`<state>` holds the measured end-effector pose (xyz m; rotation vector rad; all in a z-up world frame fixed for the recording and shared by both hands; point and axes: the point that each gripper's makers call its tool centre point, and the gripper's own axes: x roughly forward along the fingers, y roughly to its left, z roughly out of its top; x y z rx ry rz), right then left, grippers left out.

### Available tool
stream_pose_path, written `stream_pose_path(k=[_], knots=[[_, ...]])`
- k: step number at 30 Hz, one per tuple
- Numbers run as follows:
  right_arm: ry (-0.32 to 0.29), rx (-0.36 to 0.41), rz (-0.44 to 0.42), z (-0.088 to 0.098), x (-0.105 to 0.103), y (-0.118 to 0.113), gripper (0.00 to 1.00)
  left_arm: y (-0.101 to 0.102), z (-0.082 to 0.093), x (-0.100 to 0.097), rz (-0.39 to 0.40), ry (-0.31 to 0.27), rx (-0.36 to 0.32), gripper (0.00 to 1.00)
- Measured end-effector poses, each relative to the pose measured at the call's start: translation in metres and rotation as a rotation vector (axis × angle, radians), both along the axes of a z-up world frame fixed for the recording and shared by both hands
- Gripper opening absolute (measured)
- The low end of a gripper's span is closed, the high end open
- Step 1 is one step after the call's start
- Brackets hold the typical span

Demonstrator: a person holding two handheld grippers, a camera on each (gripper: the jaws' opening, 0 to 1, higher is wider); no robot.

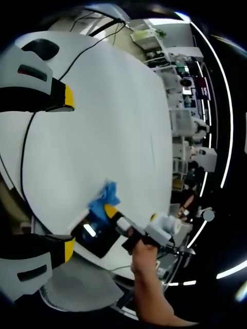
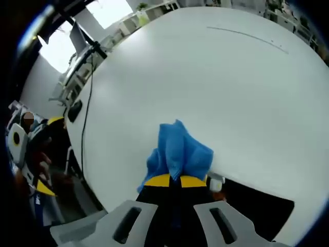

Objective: Wipe the mirror surface with the cleaning cloth until all visible marks leave the cleaned area.

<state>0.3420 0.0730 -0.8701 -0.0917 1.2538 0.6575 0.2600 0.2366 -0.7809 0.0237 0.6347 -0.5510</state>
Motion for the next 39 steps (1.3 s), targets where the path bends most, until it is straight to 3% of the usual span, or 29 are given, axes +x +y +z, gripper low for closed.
stream_pose_path(k=[16,30,39], knots=[[-0.020,0.033,0.004,0.003,-0.007,-0.003,0.00,-0.004,0.002,0.000,-0.010,-0.008,0.002,1.00],[-0.038,0.016,-0.005,0.004,-0.002,-0.024,0.00,-0.010,0.004,-0.003,-0.015,-0.013,0.002,1.00],[-0.040,0.001,-0.042,0.004,0.005,-0.051,0.00,-0.010,0.006,-0.003,-0.014,-0.017,0.004,1.00]])
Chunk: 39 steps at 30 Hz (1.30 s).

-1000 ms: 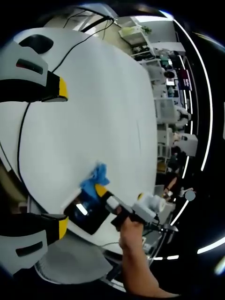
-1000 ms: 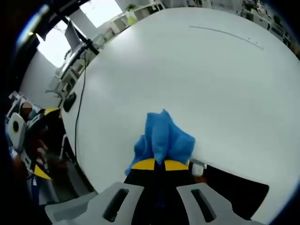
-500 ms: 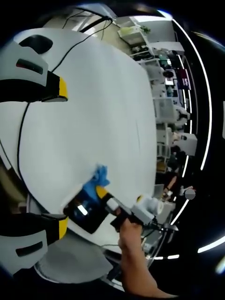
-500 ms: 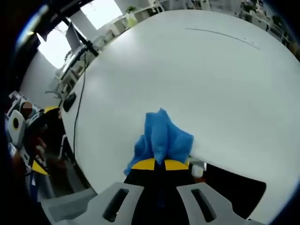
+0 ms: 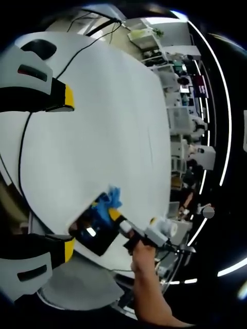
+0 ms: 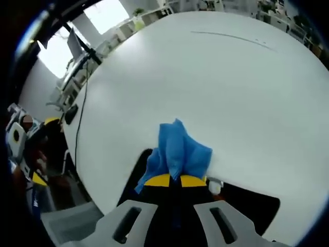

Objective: Wipe the mirror surface with the cleaning cloth until all visible marks leave the cleaned area.

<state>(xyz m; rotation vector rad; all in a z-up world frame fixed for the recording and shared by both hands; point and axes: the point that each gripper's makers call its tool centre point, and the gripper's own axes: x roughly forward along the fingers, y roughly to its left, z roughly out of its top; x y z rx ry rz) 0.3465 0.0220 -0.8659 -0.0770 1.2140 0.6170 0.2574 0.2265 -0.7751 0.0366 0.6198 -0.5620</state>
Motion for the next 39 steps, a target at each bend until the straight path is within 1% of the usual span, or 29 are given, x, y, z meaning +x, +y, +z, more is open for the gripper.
stream_pose_path(k=[6,9,11,15,18,19,21,25,29,33,34,35,36,39], knots=[[-0.010,-0.002,-0.005,0.000,0.000,-0.002,0.00,-0.004,0.003,0.001,-0.010,-0.004,0.000,1.00],[-0.038,-0.034,0.033,-0.001,0.000,-0.001,0.00,-0.003,0.003,0.001,-0.008,-0.007,0.003,1.00],[-0.037,-0.034,0.028,-0.001,0.001,-0.001,0.00,-0.001,0.006,0.000,-0.003,-0.010,0.004,1.00],[-0.036,-0.026,0.011,-0.001,0.000,-0.002,0.00,0.002,0.004,-0.005,0.004,-0.006,0.011,1.00],[-0.108,-0.035,0.019,0.000,-0.003,-0.001,0.00,-0.001,0.001,-0.010,0.005,0.000,0.009,1.00],[-0.116,-0.036,0.015,0.000,-0.005,-0.001,0.00,-0.003,0.000,-0.011,0.004,0.003,0.009,1.00],[-0.134,-0.041,0.017,0.000,-0.012,0.000,0.00,-0.007,-0.001,-0.012,-0.005,0.003,0.008,1.00],[-0.159,-0.031,0.008,0.000,-0.028,-0.002,0.00,-0.010,0.002,-0.011,-0.009,-0.007,0.003,1.00],[-0.157,-0.016,0.010,0.000,-0.046,-0.004,0.00,-0.008,0.003,-0.010,-0.006,-0.010,0.007,1.00],[-0.134,0.005,0.008,0.000,-0.065,-0.005,0.00,-0.006,0.003,-0.012,-0.007,-0.007,0.012,1.00],[-0.117,0.012,0.004,0.000,-0.073,-0.006,0.00,-0.006,0.003,-0.011,-0.008,-0.007,0.013,1.00],[-0.109,0.016,0.002,0.000,-0.075,-0.006,0.00,-0.006,0.003,-0.012,-0.009,-0.007,0.013,1.00],[-0.083,0.027,-0.009,0.000,-0.083,-0.006,0.00,-0.007,0.003,-0.012,-0.012,-0.006,0.014,1.00],[-0.062,0.036,-0.013,-0.001,-0.096,-0.008,0.00,-0.010,0.003,-0.011,-0.017,-0.004,0.011,1.00]])
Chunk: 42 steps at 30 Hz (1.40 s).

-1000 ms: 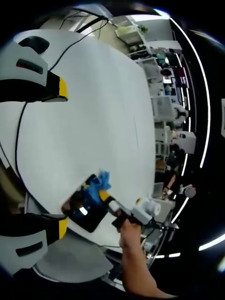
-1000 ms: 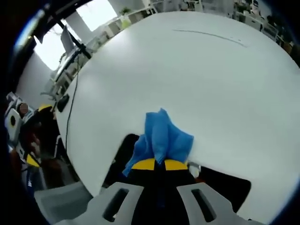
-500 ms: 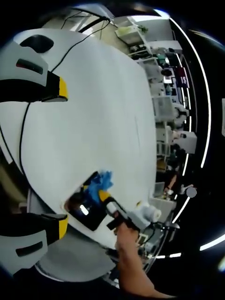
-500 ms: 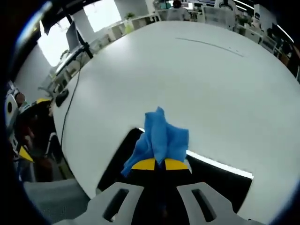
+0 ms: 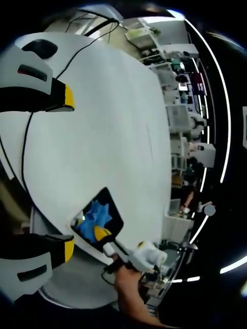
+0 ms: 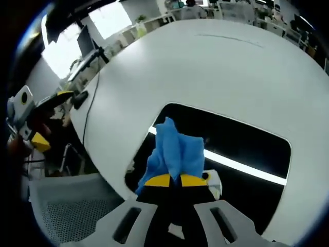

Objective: Wipe the mirror surface with the cleaning cloth until all visible marks leave the cleaned area.

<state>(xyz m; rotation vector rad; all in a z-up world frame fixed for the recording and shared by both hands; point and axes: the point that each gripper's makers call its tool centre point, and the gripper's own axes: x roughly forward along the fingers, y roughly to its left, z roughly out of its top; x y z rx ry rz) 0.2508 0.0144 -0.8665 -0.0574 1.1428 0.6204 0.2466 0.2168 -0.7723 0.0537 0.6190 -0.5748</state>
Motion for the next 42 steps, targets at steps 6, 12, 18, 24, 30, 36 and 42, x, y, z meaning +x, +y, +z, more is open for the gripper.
stream_pose_path(k=[6,12,18,24,30,36,42], knots=[[0.025,0.019,0.004,-0.001,-0.017,-0.001,0.00,-0.005,0.001,0.003,-0.014,-0.002,0.000,1.00],[0.053,0.022,0.022,-0.001,-0.029,-0.001,0.00,-0.007,0.001,0.006,-0.024,-0.001,0.004,1.00],[0.058,0.044,0.024,-0.001,-0.034,-0.001,0.00,-0.009,0.001,0.007,-0.027,0.001,0.004,1.00],[0.071,0.056,0.026,-0.001,-0.034,-0.001,0.00,-0.011,0.000,0.007,-0.029,0.002,0.002,1.00],[0.086,0.071,0.003,0.000,-0.033,-0.006,0.00,-0.012,-0.002,0.007,-0.028,0.004,0.005,1.00],[0.096,0.072,-0.012,-0.001,-0.032,-0.017,0.00,-0.012,-0.005,0.007,-0.022,0.007,0.002,1.00],[0.093,0.078,-0.050,-0.001,-0.035,-0.036,0.00,-0.014,-0.005,0.007,-0.024,0.007,0.001,1.00]])
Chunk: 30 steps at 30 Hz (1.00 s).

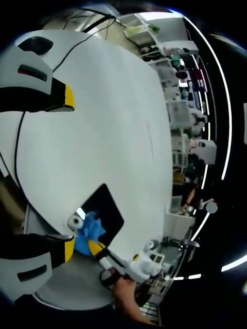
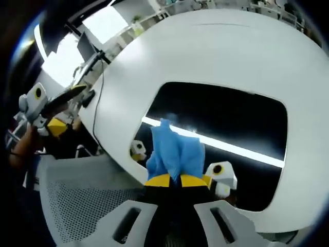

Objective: Wipe the mirror surface with the cleaning cloth until all visible marks leave the cleaned area.

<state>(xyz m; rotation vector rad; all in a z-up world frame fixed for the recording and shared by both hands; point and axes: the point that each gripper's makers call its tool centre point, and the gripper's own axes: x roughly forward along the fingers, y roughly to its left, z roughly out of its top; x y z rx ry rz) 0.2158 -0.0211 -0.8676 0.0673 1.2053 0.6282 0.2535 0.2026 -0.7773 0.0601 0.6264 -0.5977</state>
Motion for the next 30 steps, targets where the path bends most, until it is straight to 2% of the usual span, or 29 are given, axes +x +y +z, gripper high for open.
stream_pose_path(k=[6,15,24,30], knots=[[0.006,0.006,-0.036,0.000,-0.001,-0.011,0.00,-0.002,-0.001,0.001,-0.003,0.002,0.000,1.00],[0.024,0.001,-0.037,0.000,0.004,-0.010,0.00,-0.004,0.000,0.004,-0.004,0.001,-0.004,1.00],[0.001,-0.022,-0.057,-0.001,0.037,-0.011,0.00,0.000,-0.004,0.001,0.006,0.011,-0.002,1.00],[0.015,-0.025,-0.064,-0.001,0.062,-0.010,0.00,0.000,-0.001,0.002,0.014,0.007,-0.006,1.00]])
